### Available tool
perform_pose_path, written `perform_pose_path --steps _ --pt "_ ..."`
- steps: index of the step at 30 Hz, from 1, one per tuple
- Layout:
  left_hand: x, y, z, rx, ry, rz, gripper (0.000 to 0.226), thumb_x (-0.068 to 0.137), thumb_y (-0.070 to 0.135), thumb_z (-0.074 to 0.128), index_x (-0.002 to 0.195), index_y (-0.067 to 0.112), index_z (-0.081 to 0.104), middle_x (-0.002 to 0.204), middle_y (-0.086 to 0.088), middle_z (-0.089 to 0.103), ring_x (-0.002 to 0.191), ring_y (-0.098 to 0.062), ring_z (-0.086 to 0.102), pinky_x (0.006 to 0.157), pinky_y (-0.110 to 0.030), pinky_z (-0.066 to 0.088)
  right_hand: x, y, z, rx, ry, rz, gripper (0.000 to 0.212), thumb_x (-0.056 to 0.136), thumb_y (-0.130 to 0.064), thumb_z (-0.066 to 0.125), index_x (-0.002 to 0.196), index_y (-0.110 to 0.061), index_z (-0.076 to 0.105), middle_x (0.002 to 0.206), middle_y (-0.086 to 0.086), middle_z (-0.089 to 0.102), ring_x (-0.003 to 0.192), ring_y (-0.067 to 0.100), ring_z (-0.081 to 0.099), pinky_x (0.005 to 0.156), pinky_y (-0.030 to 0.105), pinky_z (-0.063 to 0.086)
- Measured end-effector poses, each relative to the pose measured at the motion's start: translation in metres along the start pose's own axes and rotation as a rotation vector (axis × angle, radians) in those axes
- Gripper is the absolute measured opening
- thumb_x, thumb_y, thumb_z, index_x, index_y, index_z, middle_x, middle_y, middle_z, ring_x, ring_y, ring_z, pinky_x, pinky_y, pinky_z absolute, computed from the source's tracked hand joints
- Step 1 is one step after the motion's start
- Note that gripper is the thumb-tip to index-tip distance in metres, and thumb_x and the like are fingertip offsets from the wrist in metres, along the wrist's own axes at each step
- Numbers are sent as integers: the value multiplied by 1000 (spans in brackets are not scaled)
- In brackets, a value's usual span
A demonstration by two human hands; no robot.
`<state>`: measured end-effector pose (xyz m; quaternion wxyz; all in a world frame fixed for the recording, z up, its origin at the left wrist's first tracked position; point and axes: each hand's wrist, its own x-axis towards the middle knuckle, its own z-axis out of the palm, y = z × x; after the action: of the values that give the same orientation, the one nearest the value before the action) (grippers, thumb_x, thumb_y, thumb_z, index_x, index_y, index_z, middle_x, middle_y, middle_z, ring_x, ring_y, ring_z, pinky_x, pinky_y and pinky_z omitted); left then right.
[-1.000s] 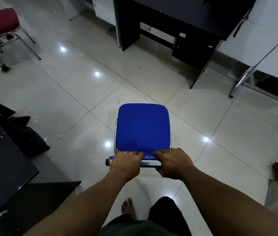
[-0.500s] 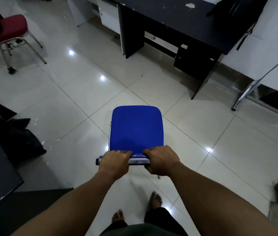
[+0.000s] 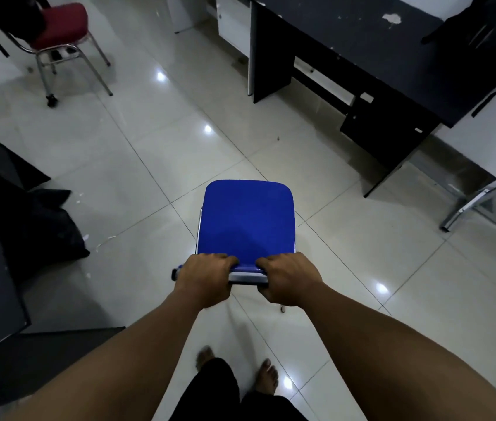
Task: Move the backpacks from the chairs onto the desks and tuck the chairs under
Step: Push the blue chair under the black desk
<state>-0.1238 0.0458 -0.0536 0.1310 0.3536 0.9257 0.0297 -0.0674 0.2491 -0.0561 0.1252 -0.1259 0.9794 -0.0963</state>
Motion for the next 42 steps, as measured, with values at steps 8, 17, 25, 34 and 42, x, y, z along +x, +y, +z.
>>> perform_pose_path --steps 8,17,25,34,42 --pt "28 -14 -6 -5 3 15 37 87 46 60 120 30 61 102 6 72 84 -17 68 76 -32 57 31 20 -10 -15 -19 -5 34 87 -52 52 111 -29 57 92 -5 68 66 16 48 63 29 45" --pt "56 -37 -19 10 14 43 36 87 45 58 118 28 61 102 5 71 85 -18 68 76 -33 57 65 28 -20 -4 -31 23 37 88 -55 51 114 -30 56 95 -5 68 72 17 57 68 29 48" --pt "77 -55 -20 1 0 43 36 88 46 57 120 30 59 102 6 71 85 -16 68 77 -31 56 90 37 -25 0 -35 40 34 87 -55 51 112 -31 55 94 -7 67 67 14 47 64 27 41" --pt "107 -85 -34 30 4 57 34 89 42 58 120 28 58 101 5 70 85 -18 67 77 -32 56 130 38 -39 8 -42 81 35 88 -56 52 112 -31 54 94 -6 67 70 15 50 65 27 44" --pt "142 -103 -47 29 13 68 31 90 37 57 120 27 58 98 4 69 81 -18 65 75 -32 54 167 56 -52 -29 -65 121 39 86 -60 52 113 -33 54 96 -7 67 76 16 59 71 30 53"
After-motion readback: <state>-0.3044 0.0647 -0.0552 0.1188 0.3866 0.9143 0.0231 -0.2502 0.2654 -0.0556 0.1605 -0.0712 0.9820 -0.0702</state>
